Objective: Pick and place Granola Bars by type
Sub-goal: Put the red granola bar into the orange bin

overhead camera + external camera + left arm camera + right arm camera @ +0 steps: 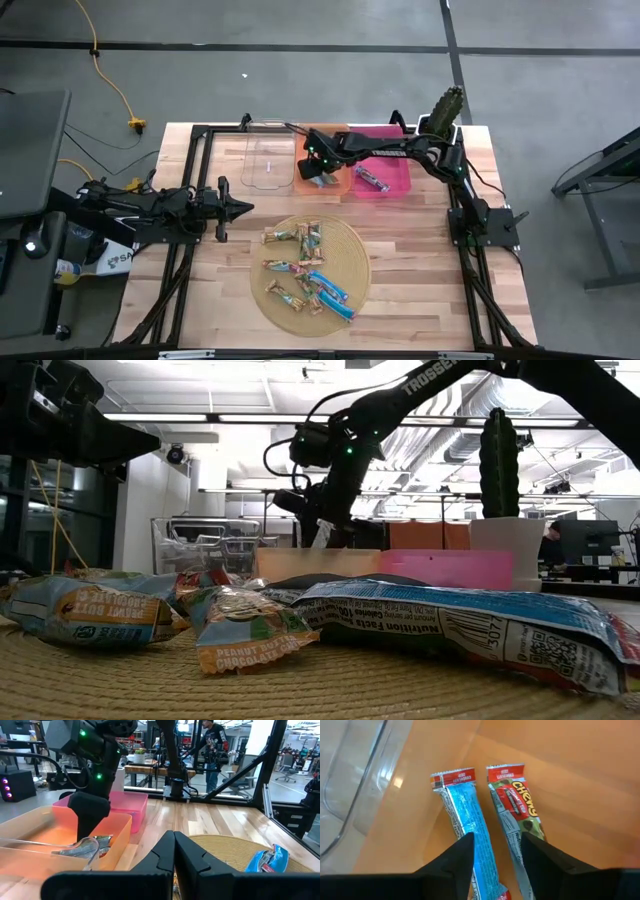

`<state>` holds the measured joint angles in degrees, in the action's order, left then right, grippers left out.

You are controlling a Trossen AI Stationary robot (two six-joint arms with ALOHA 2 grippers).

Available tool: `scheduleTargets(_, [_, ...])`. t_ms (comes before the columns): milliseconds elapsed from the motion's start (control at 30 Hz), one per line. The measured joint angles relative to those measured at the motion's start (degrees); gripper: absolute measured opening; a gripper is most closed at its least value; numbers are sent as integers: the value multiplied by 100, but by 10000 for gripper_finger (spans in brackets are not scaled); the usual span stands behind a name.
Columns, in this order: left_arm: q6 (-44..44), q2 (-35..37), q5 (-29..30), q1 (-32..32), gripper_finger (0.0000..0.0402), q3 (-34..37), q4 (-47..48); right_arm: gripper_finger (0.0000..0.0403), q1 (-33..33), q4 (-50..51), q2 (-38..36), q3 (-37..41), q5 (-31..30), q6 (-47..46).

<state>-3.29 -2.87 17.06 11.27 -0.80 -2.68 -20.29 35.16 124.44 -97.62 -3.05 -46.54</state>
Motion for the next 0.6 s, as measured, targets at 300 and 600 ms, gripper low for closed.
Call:
scheduleTargets(300, [0,0,0,0,1,0,0,163,0,-188,-333,-7,-3,796])
scheduleTargets(600, [0,0,2,0,1,0,-2,163,36,-333,-1105,-15,291,1630])
